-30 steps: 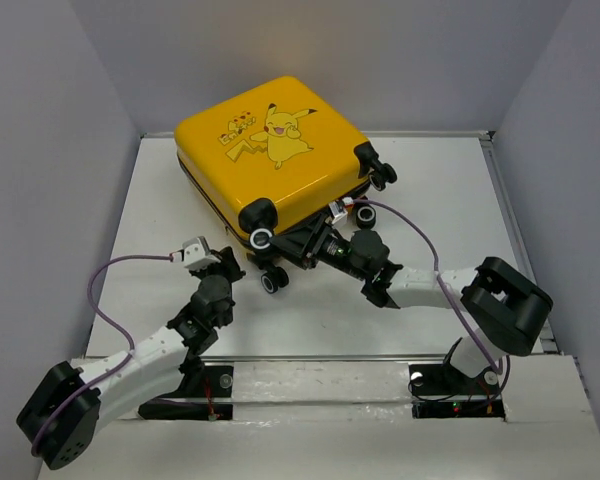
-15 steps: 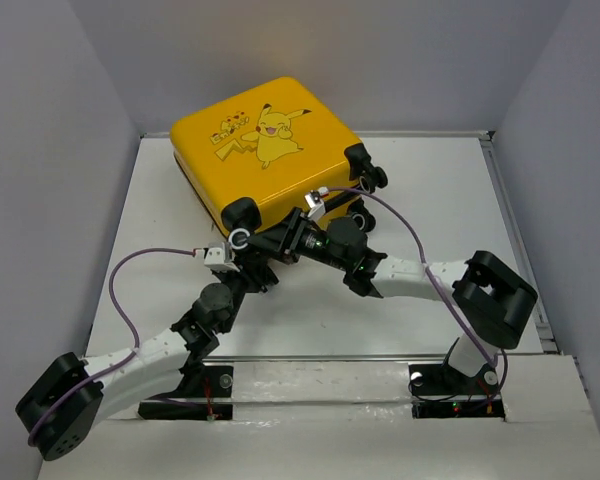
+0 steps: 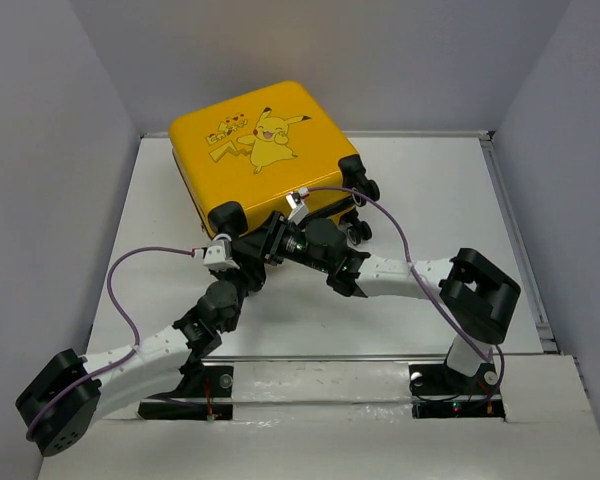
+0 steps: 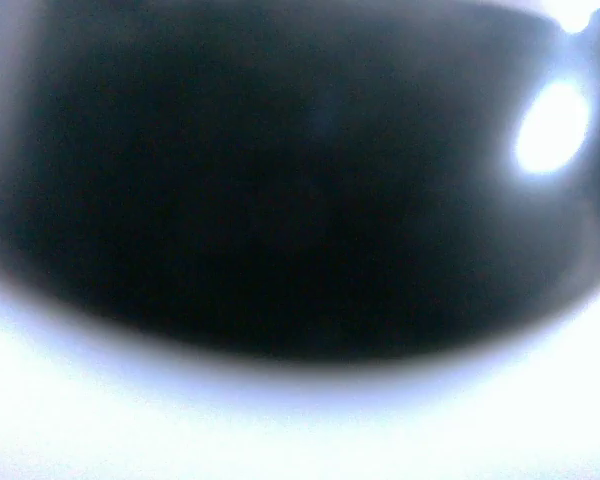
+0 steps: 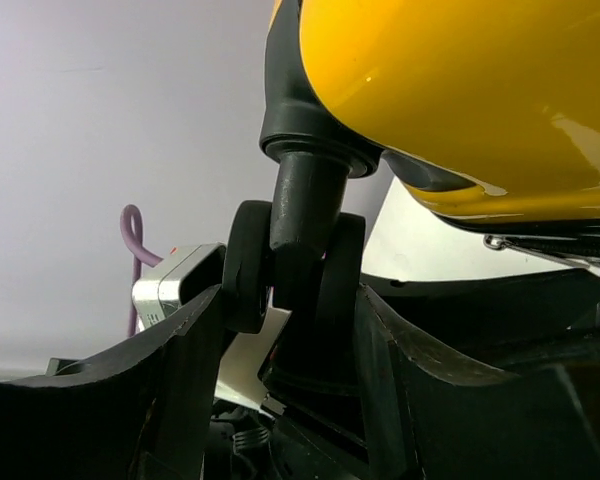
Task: Pack the luggage
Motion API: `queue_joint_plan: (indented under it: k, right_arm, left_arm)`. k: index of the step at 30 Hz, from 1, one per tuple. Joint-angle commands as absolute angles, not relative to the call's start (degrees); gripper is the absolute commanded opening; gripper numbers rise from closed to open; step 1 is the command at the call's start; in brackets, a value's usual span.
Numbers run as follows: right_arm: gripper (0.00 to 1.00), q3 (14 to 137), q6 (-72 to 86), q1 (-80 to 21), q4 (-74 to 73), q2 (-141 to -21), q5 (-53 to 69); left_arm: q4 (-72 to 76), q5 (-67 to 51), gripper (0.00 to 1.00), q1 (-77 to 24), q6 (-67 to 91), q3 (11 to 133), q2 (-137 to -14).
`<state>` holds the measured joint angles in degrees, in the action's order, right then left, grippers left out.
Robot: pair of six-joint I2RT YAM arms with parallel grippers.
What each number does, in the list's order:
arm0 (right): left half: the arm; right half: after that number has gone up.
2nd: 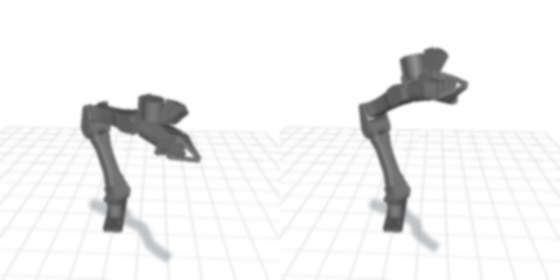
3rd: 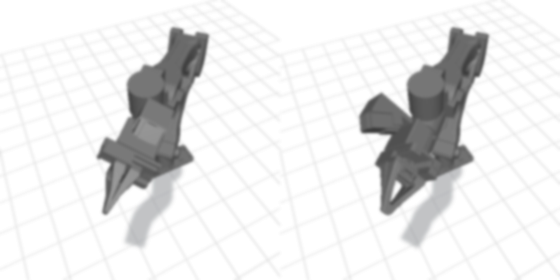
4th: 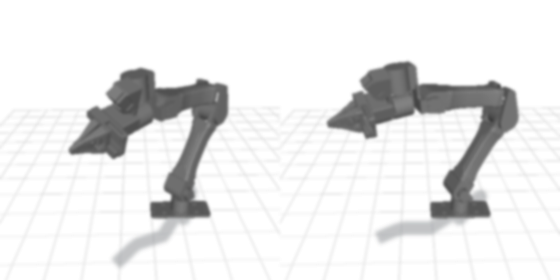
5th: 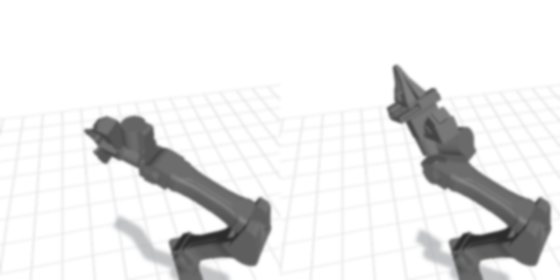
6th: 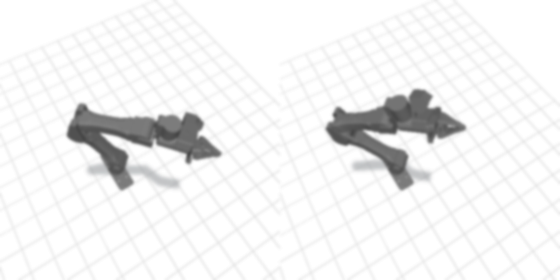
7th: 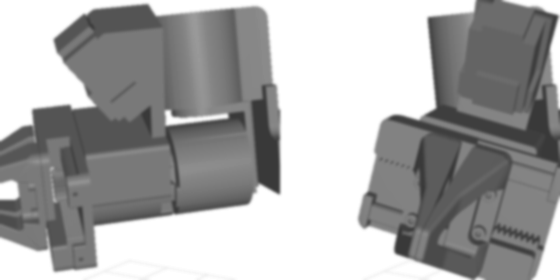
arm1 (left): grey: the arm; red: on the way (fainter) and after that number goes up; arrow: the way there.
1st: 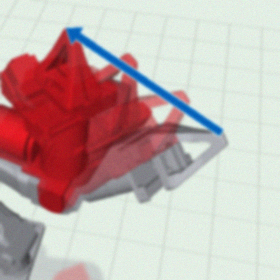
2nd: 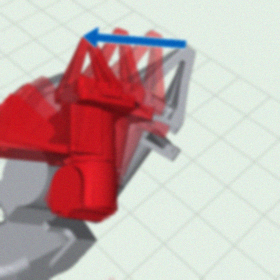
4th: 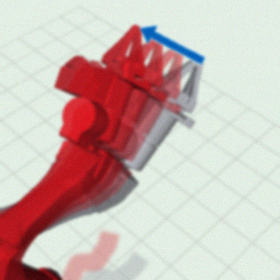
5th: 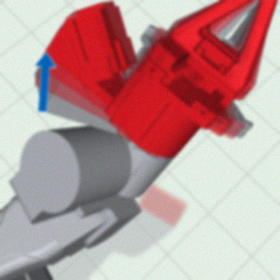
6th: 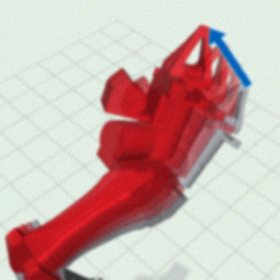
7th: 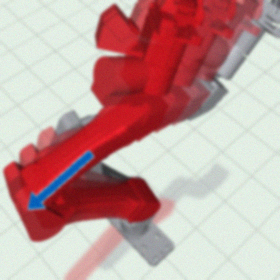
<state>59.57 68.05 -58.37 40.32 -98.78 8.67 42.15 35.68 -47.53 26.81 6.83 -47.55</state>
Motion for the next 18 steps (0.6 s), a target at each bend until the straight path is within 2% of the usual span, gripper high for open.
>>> queue_joint_plan:
  k: [1, 5, 7, 10, 15, 18]
  right_arm:
    - [0.07, 64.9, 66.0, -64.0, 56.5, -92.4, 16.0]
    - [0.07, 64.1, 62.7, -64.0, 53.9, -90.0, 13.6]
    - [0.07, 63.1, 62.1, -64.0, 53.5, -89.0, 12.7]
    - [0.07, 62.5, 61.0, -64.0, 52.6, -88.1, 11.3]
    - [0.07, 61.8, 59.7, -64.0, 51.2, -86.8, 9.7]
    - [0.07, 61.5, 59.8, -64.0, 51.2, -86.9, 9.8]
  left_arm:
    - [40.8, 46.6, 0.42, -46.6, 28.7, 11.2, -48.0]
    - [35.5, 49.4, 0.47, -46.7, 30.8, 10.2, -44.8]
    - [33.3, 50.1, 0.55, -46.7, 31.0, 9.8, -43.2]
    - [29.9, 50.7, 0.61, -46.7, 30.6, 10.0, -40.8]
    - [26.5, 51.5, 0.63, -46.7, 31.6, 10.7, -38.7]
    - [30.3, 50.9, 0.65, -46.7, 30.9, 9.8, -38.0]
